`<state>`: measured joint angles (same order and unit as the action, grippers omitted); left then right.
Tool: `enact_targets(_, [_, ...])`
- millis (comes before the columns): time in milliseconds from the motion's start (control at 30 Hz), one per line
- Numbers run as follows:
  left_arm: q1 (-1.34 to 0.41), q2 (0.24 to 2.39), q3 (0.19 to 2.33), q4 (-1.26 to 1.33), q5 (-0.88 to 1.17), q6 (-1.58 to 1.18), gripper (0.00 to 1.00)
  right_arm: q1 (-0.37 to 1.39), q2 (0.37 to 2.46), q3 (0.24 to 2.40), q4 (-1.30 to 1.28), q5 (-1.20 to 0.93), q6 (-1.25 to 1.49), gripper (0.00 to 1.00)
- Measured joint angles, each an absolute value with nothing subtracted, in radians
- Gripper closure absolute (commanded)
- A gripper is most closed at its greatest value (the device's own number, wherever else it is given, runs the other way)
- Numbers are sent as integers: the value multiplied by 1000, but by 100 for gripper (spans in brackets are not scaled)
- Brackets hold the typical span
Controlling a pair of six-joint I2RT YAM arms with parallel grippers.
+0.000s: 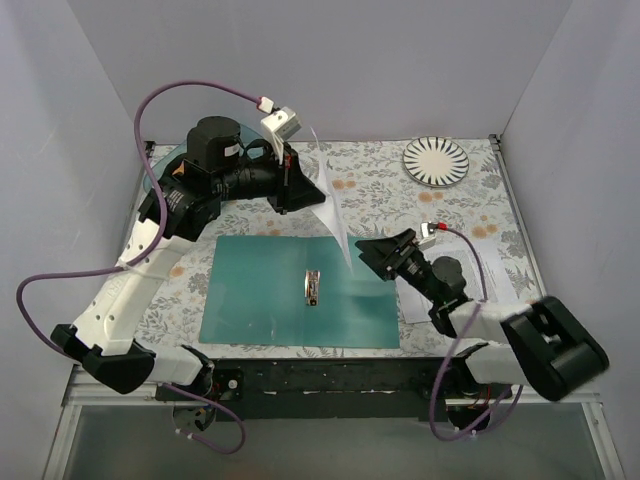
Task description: Put the files into the folder
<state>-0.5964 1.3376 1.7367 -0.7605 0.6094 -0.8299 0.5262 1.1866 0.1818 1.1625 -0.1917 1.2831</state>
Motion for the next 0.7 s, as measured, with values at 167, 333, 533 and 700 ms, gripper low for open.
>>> enact_targets(167, [-596, 1337, 1757, -771, 598, -830, 100, 526, 1475, 194, 1214, -247, 1466, 1])
enact_targets(333, [-596, 1337, 1757, -786, 585, -826, 100, 526, 1508, 252, 1244, -249, 1549, 1])
enact_targets(533, [-596, 1337, 1757, -792, 579, -825, 100, 533, 1584, 356, 1290, -215, 1651, 2])
enact_targets(700, [-594, 1337, 1757, -795, 575, -822, 100, 573, 1642, 426, 1290, -170, 1709, 1])
